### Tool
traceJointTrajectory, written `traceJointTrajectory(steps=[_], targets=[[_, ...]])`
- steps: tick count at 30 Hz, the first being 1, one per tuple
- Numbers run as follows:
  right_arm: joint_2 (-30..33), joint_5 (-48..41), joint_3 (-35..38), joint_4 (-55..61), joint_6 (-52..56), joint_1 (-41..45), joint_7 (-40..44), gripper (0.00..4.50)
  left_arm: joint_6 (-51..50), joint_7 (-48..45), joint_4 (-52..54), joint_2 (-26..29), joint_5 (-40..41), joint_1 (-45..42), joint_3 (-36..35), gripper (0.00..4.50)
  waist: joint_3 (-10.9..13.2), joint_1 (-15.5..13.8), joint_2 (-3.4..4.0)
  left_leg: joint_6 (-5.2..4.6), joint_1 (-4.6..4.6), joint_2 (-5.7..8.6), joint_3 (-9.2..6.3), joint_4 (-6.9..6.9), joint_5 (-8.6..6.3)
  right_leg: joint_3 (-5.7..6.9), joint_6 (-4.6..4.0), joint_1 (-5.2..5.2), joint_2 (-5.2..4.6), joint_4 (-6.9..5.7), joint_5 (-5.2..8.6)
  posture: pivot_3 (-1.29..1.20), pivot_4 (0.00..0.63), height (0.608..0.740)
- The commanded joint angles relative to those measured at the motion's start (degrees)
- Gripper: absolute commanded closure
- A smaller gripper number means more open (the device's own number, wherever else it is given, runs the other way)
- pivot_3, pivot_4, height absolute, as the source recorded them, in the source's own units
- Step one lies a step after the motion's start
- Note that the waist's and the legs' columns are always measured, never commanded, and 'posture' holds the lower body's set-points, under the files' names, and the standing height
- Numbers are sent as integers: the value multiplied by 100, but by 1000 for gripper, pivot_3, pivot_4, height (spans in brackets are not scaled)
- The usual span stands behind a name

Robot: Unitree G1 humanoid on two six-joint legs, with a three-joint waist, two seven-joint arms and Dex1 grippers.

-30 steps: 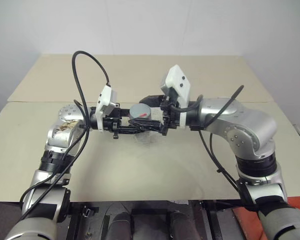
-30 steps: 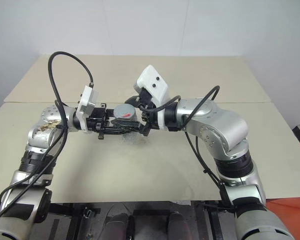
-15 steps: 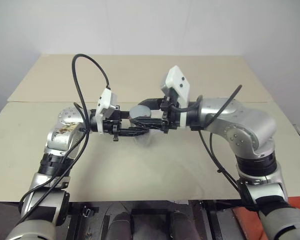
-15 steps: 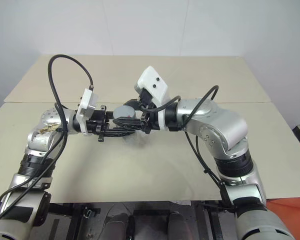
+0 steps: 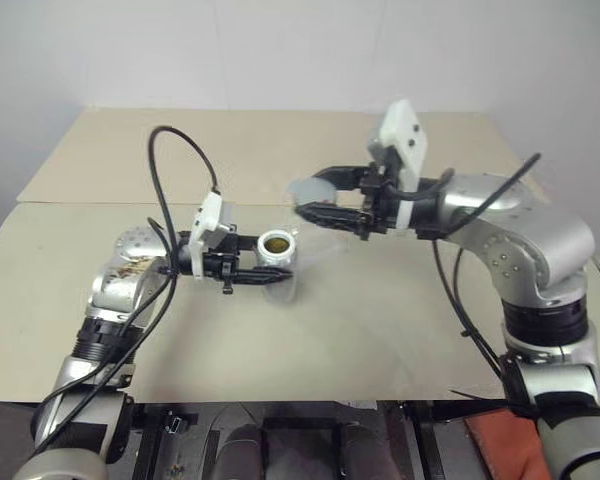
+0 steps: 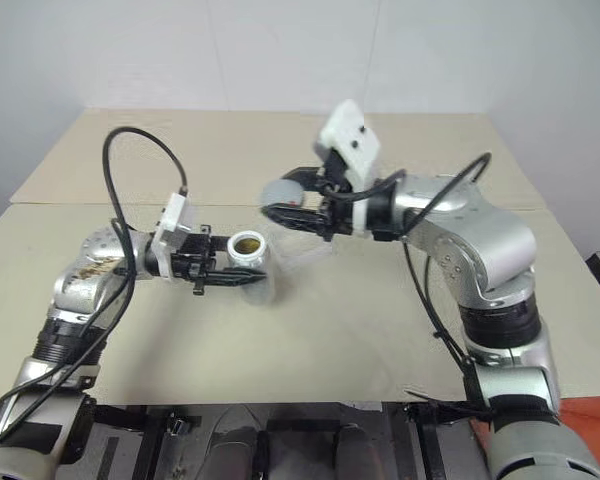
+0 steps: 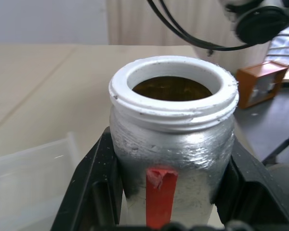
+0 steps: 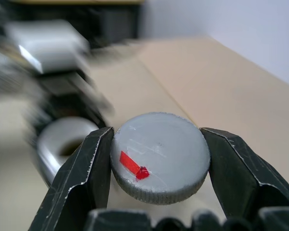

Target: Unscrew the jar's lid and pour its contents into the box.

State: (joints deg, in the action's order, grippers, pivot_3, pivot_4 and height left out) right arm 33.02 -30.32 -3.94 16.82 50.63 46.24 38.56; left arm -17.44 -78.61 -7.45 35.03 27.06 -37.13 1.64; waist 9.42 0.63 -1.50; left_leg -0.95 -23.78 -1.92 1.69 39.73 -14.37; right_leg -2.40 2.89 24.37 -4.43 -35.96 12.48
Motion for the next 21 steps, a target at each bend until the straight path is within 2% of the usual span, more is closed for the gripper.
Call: traceJointTrajectory(steps=[1,7,11,15,16,17,20,21], targets=[[-16,434,312,-243,-393,-430,-469,1727,116,199,65,150,49,-110,-358,2443,0,8,1,0,0,1,2,-1,0,-3,0,4,-1,2,0,0,150,740],[-502,1164,249,-1047,-721,-1215,-1383,1727,103,667,96,187,23,-13,-640,2443,0,21,1,0,1,-1,3,-1,0,-4,0,4,1,-1,0,0,150,740],[-1115,1539,286,-1866,-1133,-1396,-2000,1727,35,812,209,180,46,30,-640,2443,0,41,1,0,1,-1,3,-3,0,-7,0,7,2,-2,0,0,150,740],[-1352,1862,252,-2392,-1561,-1557,-2184,1727,-44,887,357,194,105,90,-634,2443,0,30,1,0,1,0,3,-4,0,-6,0,6,2,-4,0,0,150,740],[-1338,1917,256,-2418,-1591,-1596,-2183,1014,-66,899,397,202,119,113,-637,2443,0,23,1,0,0,0,3,-4,0,-5,0,4,1,-5,0,0,150,740],[-1271,1944,255,-2353,-1546,-1644,-2129,869,-90,912,440,215,130,142,-643,2443,0,23,1,0,-1,2,3,-4,0,-6,0,4,-1,-6,0,0,150,740],[-940,1800,300,-1673,-1201,-1788,-1767,36,-135,957,496,251,130,190,-672,2443,1,-2,2,1,1,2,2,-1,0,-5,1,1,-1,-3,-1,0,150,740],[-802,1746,309,-1408,-1116,-1840,-1630,36,-139,971,495,261,117,191,-678,2443,1,0,2,1,0,2,1,-3,0,-4,1,2,-1,-2,-1,0,150,740]])
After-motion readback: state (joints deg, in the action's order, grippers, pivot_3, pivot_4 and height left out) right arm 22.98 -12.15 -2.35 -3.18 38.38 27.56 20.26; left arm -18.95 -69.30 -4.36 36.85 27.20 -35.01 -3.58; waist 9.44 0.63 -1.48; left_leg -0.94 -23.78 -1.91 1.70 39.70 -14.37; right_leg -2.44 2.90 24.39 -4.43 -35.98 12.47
